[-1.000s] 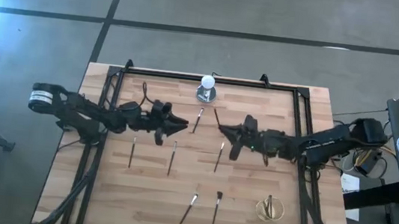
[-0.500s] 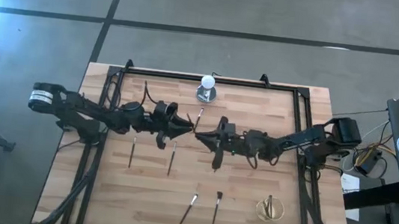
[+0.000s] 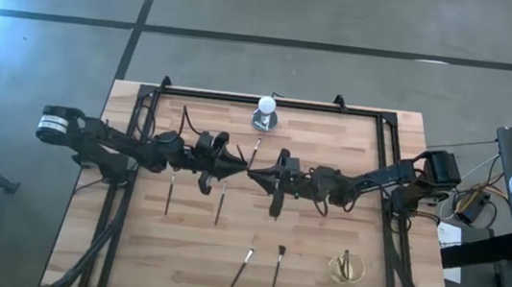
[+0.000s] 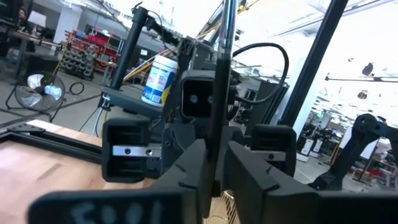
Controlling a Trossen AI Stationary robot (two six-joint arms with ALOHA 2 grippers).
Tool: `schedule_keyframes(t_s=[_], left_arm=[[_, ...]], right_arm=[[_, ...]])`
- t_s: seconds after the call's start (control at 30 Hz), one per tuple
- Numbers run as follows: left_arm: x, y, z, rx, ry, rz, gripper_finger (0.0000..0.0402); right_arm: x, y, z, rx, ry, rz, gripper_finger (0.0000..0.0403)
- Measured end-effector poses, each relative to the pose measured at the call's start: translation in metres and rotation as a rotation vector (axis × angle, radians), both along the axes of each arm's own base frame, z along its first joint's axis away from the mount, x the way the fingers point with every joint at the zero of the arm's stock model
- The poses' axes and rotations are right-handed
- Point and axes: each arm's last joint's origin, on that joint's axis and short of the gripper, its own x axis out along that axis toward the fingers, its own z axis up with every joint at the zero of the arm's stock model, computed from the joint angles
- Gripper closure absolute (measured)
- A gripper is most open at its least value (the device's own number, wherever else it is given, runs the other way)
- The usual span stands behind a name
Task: Pick & Place Makeup Supplies
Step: Put the silver makeup brush into the gold makeup holder
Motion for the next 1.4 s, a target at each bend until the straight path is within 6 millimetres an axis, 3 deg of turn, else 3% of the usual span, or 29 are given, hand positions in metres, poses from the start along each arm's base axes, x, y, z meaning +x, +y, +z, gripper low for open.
schedule_keyframes(t_s=[0.13,0.4,0.57,0.77,0.9,1.07,1.4], left_arm=[[0.0,0.0,-0.001,0.0,0.001,0.001,0.039],[0.002,0.0,-0.006,0.002,0.062,0.004,0.0397],[0.004,0.002,-0.017,0.024,0.173,0.07,0.0399],[0.004,0.002,-0.024,0.051,0.239,0.091,0.04],[0.005,0.002,-0.025,0.059,0.261,0.091,0.04],[0.008,-0.002,-0.022,0.081,0.278,0.079,0.0401],[0.008,-0.004,-0.023,0.09,0.282,0.071,0.0401]], right_arm=[[0.0,0.0,0.0,-0.002,0.001,0.002,0.039],[-0.003,0.0,-0.002,-0.012,0.103,0.006,0.0384],[-0.017,-0.004,0.006,-0.027,0.252,-0.08,0.0336],[-0.027,-0.007,0.024,-0.014,0.231,-0.111,0.0271],[-0.019,-0.009,0.035,-0.001,0.209,-0.119,0.0245],[0.001,-0.019,0.04,-0.006,0.307,-0.141,0.0235],[0.032,-0.023,0.059,-0.017,0.348,-0.045,0.0262]])
